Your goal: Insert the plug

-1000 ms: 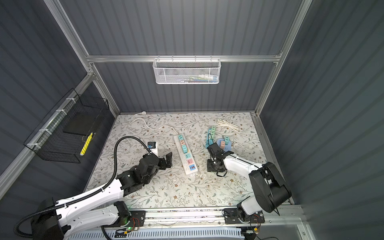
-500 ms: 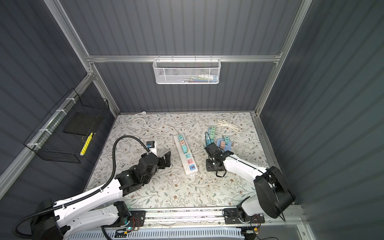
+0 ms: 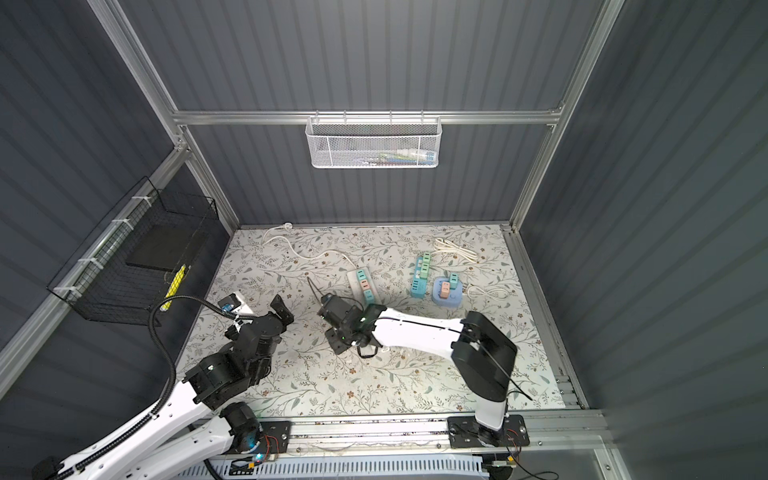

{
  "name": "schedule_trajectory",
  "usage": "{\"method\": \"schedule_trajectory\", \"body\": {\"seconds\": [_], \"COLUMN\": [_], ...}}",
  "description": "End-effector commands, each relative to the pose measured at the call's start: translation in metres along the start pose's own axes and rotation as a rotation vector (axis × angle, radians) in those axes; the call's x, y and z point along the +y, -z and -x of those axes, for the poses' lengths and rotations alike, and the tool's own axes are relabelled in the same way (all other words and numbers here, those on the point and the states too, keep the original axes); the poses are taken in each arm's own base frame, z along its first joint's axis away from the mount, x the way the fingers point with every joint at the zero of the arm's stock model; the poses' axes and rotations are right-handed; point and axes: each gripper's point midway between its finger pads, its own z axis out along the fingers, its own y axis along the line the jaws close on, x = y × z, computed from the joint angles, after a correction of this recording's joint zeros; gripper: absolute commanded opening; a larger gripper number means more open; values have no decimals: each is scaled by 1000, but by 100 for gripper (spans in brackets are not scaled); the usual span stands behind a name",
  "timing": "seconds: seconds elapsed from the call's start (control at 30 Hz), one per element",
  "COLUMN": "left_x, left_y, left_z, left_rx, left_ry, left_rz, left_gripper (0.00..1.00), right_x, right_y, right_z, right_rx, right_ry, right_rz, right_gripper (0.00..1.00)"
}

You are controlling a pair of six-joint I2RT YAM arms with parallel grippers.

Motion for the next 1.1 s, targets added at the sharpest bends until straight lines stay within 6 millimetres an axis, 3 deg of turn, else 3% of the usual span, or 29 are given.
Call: {"method": "schedule_trajectory", "body": {"seconds": [0.0, 0.27, 0.57, 0.73, 1.07], "left_x": [13, 3, -12, -16, -22], "left_y": [2, -1, -5, -7, -8], "left_z": [-3, -10, -11, -11, -14], "left_rx": [6, 42, 50, 55, 67], "left_ry": [13, -12, -25, -34, -38], "left_rz": [30, -1, -25, -29, -44], "left_gripper": [99, 99, 99, 100, 99], "right_x": [4, 13, 1, -15, -48], "right_y": [-15, -48, -47, -39, -35], "right_z": [1, -27, -53, -64, -45], "right_rx": [20, 131, 168, 184, 117], "right_ry": [31, 82, 101, 100, 1], "right_rz": [9, 28, 12, -38, -101], "right_gripper": [40, 44, 62, 63, 58]}}
